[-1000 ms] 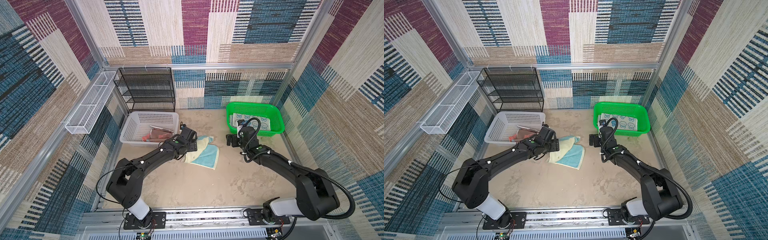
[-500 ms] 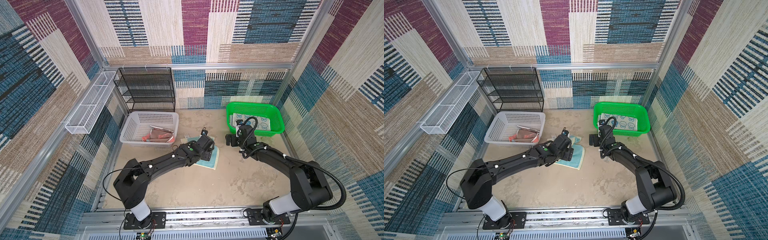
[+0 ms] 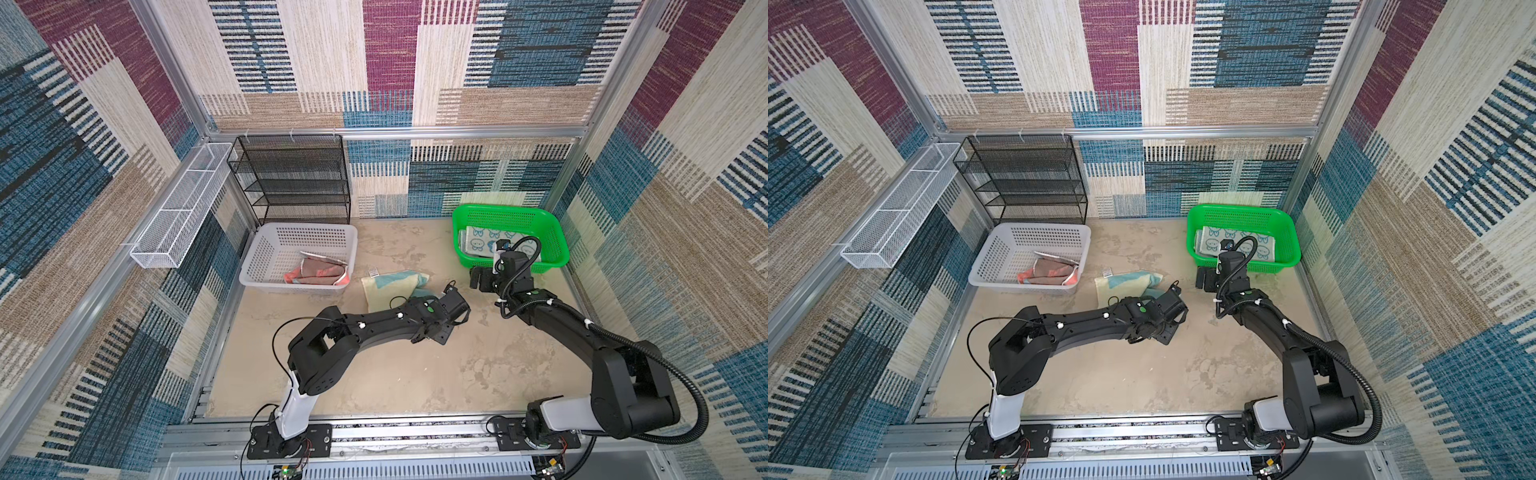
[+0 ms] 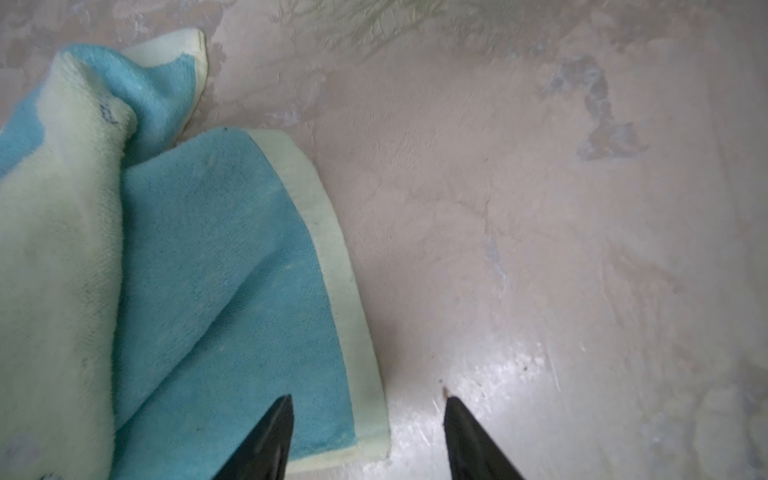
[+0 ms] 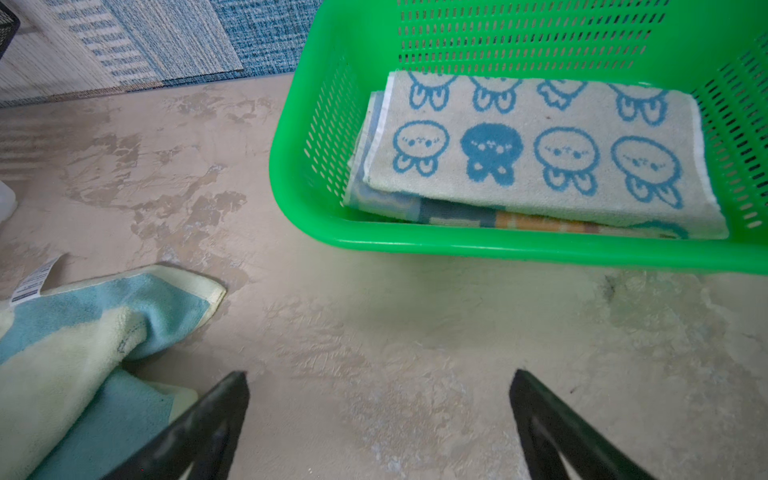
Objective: Fold and stack the towels
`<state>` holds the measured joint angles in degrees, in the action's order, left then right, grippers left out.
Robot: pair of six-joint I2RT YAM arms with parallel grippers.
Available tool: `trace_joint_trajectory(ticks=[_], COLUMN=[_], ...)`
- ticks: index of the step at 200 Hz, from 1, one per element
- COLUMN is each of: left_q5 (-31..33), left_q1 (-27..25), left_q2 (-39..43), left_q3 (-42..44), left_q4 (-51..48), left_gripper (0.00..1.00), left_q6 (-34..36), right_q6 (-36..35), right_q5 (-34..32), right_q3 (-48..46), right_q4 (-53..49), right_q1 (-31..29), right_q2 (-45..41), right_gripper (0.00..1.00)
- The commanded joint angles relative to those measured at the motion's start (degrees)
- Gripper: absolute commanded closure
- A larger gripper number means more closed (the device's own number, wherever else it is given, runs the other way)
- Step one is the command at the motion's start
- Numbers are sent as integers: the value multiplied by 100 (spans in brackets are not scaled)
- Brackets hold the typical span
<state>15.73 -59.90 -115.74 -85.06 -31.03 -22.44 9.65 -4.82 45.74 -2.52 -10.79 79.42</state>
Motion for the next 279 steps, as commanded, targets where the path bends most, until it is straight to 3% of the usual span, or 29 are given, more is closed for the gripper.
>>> trace_joint_trajectory(ticks=[1,72,95,150,156,208,248,279], left_q5=[-6,-234,-271,-224,-139,1247,2197,2796], left_q1=[-13,-11,12,41,42,71,208,289], left_q2=[-27,-230,-317,-276,-244,543,1248,1656], left_q3=[-3,-10,-3,102,120,187,118,120], left_q4=[-501,-532,-552,-578,-589,-1079,-1645,-1997], left_gripper=[39,45,51,92,100,100,100,100], left_q6=[-92,-116,-118,-189,-207,-362,-106,8], right_q6=[54,55,55,19,10,-196,-849,-1122], right_q5=[163,280,271,423,474,1167,1627,2533], right_q3=[-9,-14,-34,-67,-86,-328,-217,-355], right_q4=[172,214,222,326,360,875,960,1423], right_q1=[6,6,6,2,6,-50,-582,-861], right_q2=[-24,-49,-77,-114,-112,-273,-139,-65], right_gripper=[0,0,0,0,0,0,0,0])
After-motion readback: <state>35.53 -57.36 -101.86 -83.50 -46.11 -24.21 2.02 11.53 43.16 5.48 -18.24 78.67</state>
